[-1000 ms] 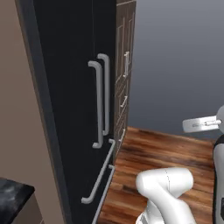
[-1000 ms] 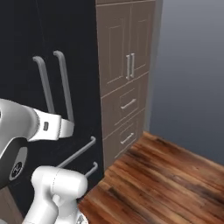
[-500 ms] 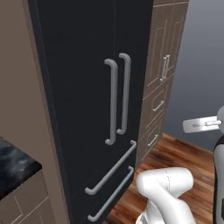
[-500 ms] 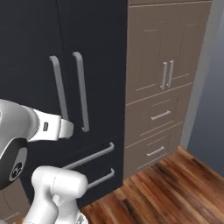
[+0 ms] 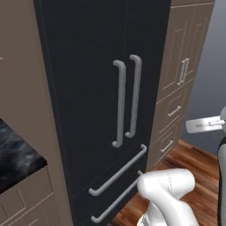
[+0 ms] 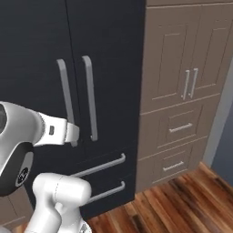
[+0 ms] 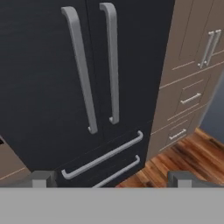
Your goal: Move the hot dog bun to the plate on the dining table and place the condiment next to that plate. Then navigate to the fridge and take the sausage and place it on the plate as well.
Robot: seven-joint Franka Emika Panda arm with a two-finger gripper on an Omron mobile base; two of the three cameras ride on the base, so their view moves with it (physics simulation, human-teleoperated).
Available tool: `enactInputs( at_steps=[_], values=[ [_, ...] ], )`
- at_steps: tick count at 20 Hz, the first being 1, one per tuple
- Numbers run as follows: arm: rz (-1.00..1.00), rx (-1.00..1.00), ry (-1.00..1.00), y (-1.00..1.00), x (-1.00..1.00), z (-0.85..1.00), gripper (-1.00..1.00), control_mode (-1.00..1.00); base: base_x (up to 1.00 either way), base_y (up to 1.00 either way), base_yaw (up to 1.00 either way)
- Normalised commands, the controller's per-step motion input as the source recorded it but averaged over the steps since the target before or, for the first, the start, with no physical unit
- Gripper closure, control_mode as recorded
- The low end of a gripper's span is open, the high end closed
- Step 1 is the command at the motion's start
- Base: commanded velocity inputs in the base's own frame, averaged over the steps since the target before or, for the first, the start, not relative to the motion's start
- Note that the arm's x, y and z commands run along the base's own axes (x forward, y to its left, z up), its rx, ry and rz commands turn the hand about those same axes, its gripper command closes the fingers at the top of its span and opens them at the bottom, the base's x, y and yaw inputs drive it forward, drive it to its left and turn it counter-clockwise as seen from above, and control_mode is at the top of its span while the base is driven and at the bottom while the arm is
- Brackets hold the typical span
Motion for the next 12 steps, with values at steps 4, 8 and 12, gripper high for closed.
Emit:
enactInputs(
  at_steps=[4, 8, 12],
  values=[
    [0.00, 0.00, 0.00, 0.00, 0.00, 0.00, -1.00, 1.00, 0.27, -0.40, 0.31],
    [0.00, 0.00, 0.00, 0.00, 0.00, 0.00, -1.00, 1.00, 0.52, -0.52, 0.48],
    [0.00, 0.00, 0.00, 0.00, 0.00, 0.00, -1.00, 1.00, 0.26, -0.51, 0.52]
  ],
)
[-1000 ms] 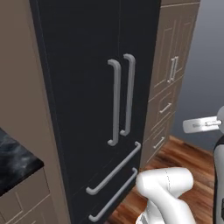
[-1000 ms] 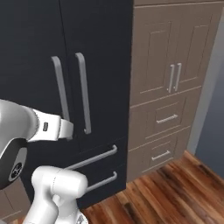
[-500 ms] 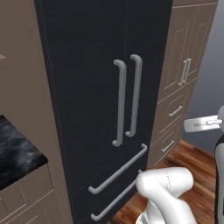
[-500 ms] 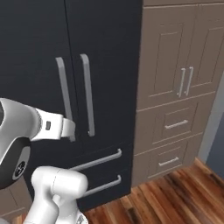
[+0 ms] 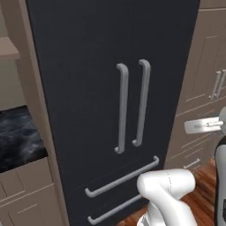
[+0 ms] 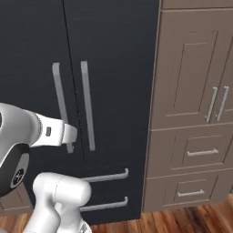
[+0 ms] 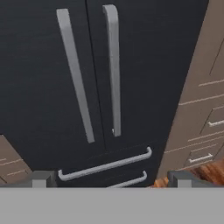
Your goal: Move the hot dog bun to the plate on the dining table and place the condiment next to that plate. Then navigate to the fridge and take the sausage and place it on the plate as well.
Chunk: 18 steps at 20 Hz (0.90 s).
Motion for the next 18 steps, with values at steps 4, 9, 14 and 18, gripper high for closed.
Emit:
enactInputs(
  at_steps=[4, 9, 14, 18],
  values=[
    [0.00, 0.00, 0.00, 0.00, 0.00, 0.00, -1.00, 1.00, -0.43, -0.28, 0.48],
    [0.00, 0.00, 0.00, 0.00, 0.00, 0.00, -1.00, 1.00, -0.30, -0.41, 0.52],
    [0.00, 0.00, 0.00, 0.00, 0.00, 0.00, -1.00, 1.00, -0.13, -0.31, 0.24],
    [0.00, 0.00, 0.00, 0.00, 0.00, 0.00, -1.00, 1.00, -0.49, -0.20, -0.04]
  ],
)
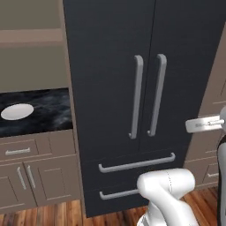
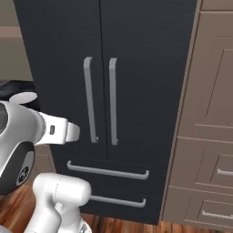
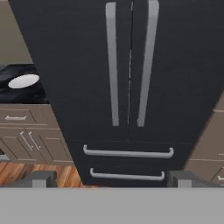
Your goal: Move the hot dog bun to the plate on the dining table and place the condiment next to that plate. Then navigate to the fridge and take the sausage and place it on the plate as well.
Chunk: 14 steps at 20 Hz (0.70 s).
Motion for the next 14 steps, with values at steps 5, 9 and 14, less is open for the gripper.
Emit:
enactInputs(
  at_steps=[5, 9, 14],
  values=[
    [0.00, 0.00, 0.00, 0.00, 0.00, 0.00, -1.00, 1.00, -0.69, -0.35, -0.05],
    [0.00, 0.00, 0.00, 0.00, 0.00, 0.00, -1.00, 1.00, 0.00, -0.05, 0.04],
    [0.00, 0.00, 0.00, 0.00, 0.00, 0.00, -1.00, 1.00, 0.02, 0.00, 0.04]
  ],
)
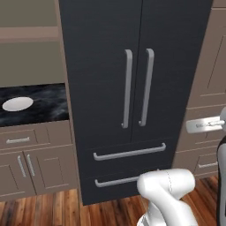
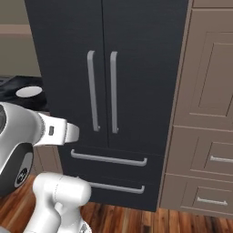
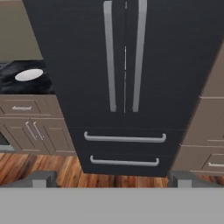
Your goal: Move the hot dog bun to the plate on the dining table and place the condiment next to that plate. Then navigate to the fridge and take the sausage and place it on the plate as well.
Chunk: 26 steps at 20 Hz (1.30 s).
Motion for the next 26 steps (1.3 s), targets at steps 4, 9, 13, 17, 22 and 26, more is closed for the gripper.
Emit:
enactInputs(
  at_steps=[4, 9, 13, 17, 22, 26],
  values=[
    [0.00, 0.00, 0.00, 0.00, 0.00, 0.00, -1.00, 1.00, 0.20, -0.02, 0.00],
    [0.00, 0.00, 0.00, 0.00, 0.00, 0.00, -1.00, 1.00, 0.13, -0.03, 0.00],
    [-0.02, 0.00, 0.00, 0.00, 0.54, 0.00, -1.00, -1.00, 0.03, 0.00, 0.00],
    [-0.04, 0.00, 0.00, 0.05, 1.00, 0.02, -1.00, -1.00, 0.00, 0.00, 0.00],
    [-0.05, 0.00, 0.02, 0.06, 0.71, 0.00, -1.00, -1.00, 0.00, 0.00, 0.00],
    [-0.02, 0.00, 0.03, 0.01, 0.59, 0.01, -1.00, -1.00, 0.00, 0.00, 0.00]
  ],
)
